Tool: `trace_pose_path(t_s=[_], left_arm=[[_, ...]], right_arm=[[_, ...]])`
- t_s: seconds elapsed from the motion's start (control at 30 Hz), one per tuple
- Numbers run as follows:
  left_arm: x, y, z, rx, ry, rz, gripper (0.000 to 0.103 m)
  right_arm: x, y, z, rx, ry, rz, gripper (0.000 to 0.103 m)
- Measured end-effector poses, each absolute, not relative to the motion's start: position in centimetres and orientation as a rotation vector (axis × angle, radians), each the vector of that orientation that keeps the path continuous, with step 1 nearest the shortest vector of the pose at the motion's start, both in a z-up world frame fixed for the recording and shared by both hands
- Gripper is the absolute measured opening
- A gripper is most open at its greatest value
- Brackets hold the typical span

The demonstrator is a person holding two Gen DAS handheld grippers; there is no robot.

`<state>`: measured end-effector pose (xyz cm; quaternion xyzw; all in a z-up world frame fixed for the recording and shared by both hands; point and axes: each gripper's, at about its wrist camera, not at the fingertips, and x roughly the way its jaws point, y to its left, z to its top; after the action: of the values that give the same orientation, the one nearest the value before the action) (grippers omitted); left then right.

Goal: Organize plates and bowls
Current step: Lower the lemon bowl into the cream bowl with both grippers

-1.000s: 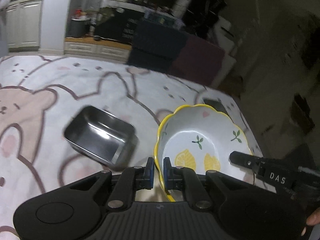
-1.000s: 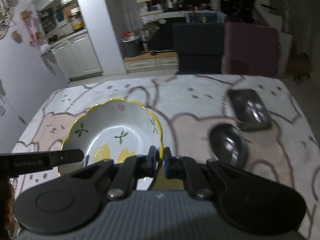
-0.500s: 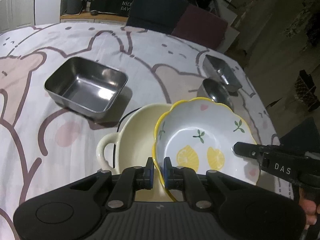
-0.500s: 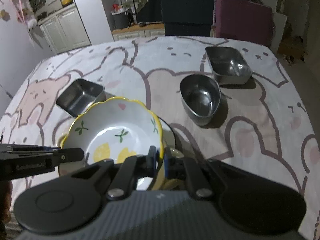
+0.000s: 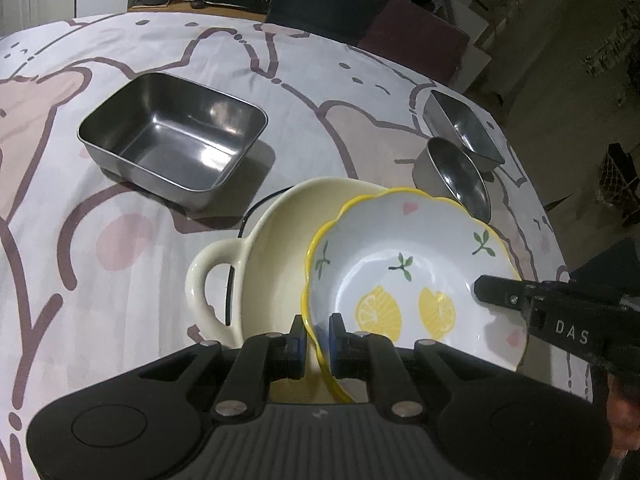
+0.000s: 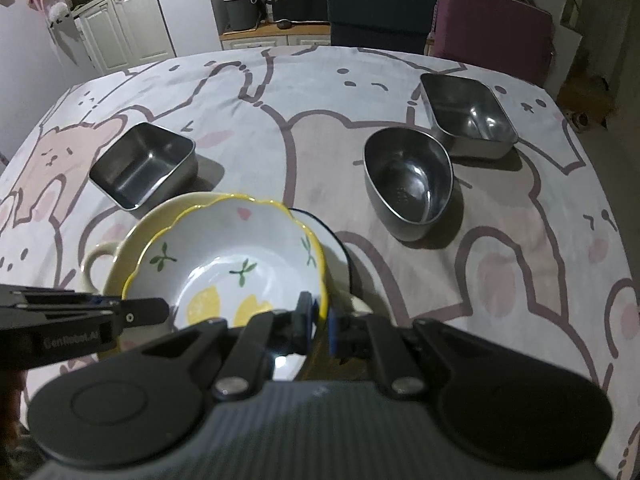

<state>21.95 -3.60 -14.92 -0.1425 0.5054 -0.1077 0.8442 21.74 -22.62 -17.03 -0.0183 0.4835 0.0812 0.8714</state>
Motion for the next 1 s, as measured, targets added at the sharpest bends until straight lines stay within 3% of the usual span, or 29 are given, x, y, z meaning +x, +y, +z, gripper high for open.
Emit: trace_pose_path(t_s=[1.0], left_arm=[[21.6, -4.5, -14.7, -0.076, 1.049, -0.296, 0.02]], right_arm=[[22.9, -21.9, -17.7, -0.083, 1.025, 0.211, 0.009]])
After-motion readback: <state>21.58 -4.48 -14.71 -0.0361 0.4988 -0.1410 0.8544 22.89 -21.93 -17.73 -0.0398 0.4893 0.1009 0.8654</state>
